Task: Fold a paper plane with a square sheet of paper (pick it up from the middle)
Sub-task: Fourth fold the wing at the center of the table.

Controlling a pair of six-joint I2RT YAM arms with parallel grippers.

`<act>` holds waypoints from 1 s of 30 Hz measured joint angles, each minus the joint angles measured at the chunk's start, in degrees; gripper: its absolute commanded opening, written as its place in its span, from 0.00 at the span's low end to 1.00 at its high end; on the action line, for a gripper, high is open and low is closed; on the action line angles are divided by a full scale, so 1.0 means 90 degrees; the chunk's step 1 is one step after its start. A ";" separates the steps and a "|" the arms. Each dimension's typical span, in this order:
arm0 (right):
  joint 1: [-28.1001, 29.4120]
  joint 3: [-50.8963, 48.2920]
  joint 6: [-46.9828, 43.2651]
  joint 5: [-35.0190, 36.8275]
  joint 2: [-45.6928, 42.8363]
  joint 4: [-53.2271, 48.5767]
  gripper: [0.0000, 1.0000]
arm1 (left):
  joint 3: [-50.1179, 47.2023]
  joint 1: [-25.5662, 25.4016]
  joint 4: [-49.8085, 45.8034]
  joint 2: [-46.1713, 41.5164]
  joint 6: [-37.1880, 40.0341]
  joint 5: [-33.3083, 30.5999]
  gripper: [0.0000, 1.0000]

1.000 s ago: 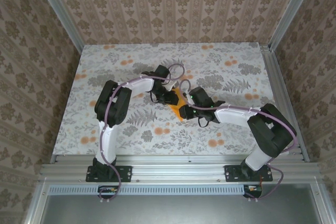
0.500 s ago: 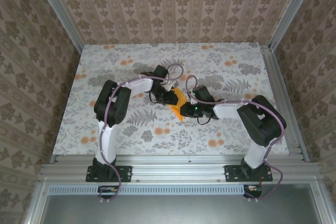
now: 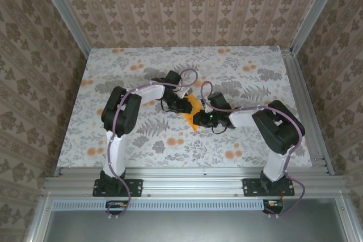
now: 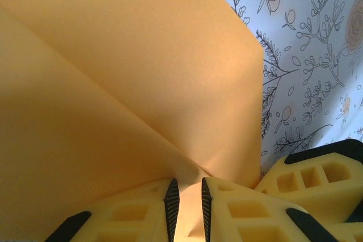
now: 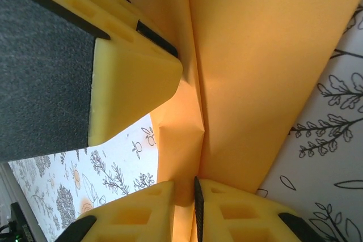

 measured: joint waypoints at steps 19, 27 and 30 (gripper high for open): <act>-0.0075 -0.0005 0.0046 -0.0182 0.0046 0.0175 0.16 | -0.0041 0.0041 0.0058 0.0000 0.0000 0.0080 0.23; -0.0240 -0.0007 0.0340 -0.0287 0.0061 0.0556 0.15 | -0.0114 0.0097 0.0153 -0.0002 0.0000 0.0202 0.23; -0.0311 -0.0007 0.0469 -0.0335 0.0109 0.0799 0.16 | -0.0114 0.0097 0.0155 -0.0005 0.0007 0.0204 0.23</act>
